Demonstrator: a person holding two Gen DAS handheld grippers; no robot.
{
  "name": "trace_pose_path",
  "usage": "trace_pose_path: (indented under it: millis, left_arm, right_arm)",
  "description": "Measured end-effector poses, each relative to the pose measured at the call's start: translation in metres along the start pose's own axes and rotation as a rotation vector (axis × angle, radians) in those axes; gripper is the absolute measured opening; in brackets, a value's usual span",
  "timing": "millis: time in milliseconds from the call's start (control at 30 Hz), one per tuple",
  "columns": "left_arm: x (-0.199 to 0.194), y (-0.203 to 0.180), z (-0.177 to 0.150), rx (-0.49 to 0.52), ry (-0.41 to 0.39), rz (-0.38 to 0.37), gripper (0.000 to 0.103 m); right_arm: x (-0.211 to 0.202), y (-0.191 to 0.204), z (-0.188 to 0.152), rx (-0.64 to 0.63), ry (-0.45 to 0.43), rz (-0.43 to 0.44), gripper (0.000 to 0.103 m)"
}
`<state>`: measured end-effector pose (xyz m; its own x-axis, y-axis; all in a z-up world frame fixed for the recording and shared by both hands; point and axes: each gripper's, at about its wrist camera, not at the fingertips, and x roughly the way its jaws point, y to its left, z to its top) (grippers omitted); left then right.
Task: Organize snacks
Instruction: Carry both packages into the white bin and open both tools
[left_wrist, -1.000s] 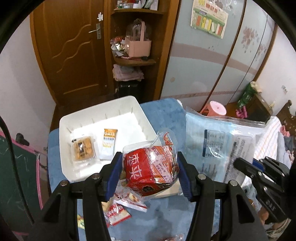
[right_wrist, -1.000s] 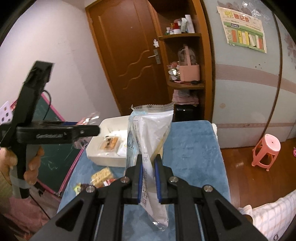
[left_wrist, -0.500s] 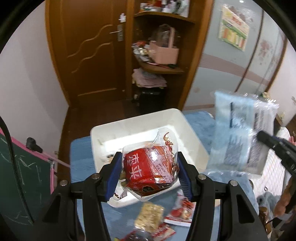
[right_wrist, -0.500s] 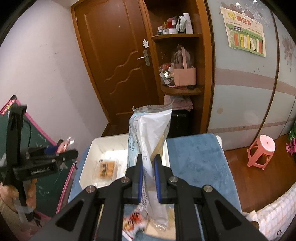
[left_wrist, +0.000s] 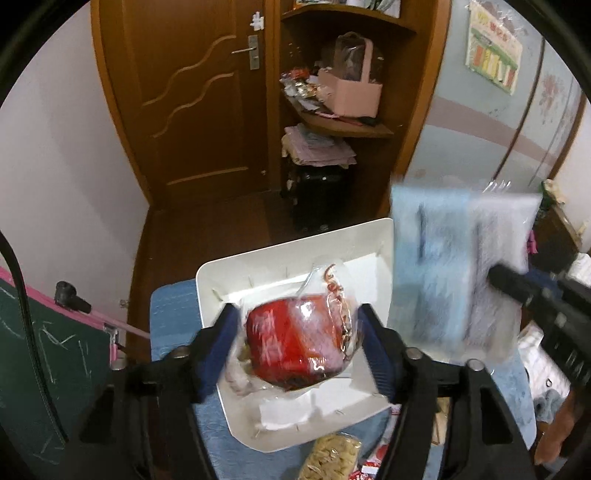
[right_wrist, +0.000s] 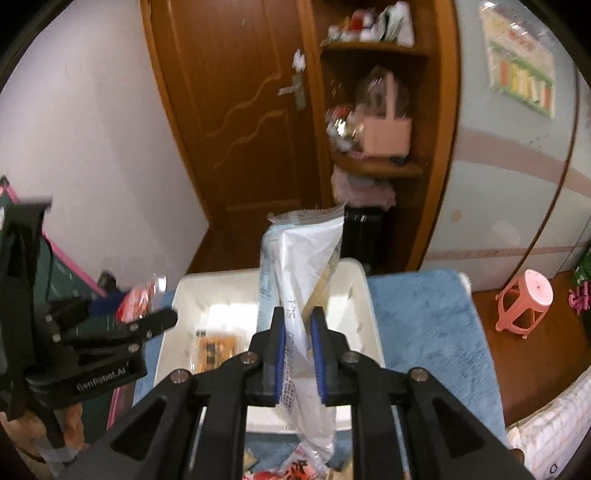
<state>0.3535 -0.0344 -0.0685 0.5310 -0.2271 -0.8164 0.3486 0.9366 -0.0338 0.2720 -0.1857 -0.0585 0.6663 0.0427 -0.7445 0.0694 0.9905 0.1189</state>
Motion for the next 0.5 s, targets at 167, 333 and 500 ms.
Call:
trace_pose_path:
  millis: [167,333,500]
  left_arm:
    - [0.001,-0.001,-0.004,-0.006,0.004,-0.01,0.092]
    - [-0.009,-0.006,-0.014,0.001,0.012,0.0,0.092]
    - [-0.03,-0.015,-0.022,-0.013,-0.014,-0.029,0.092]
  right_arm:
    - [0.016,0.012,-0.018,-0.084,0.061,-0.038,0.065]
    - [-0.001,0.008,-0.031,-0.047,0.056,-0.034,0.066]
    - [-0.03,-0.004,-0.036,0.0,0.017,-0.035,0.066]
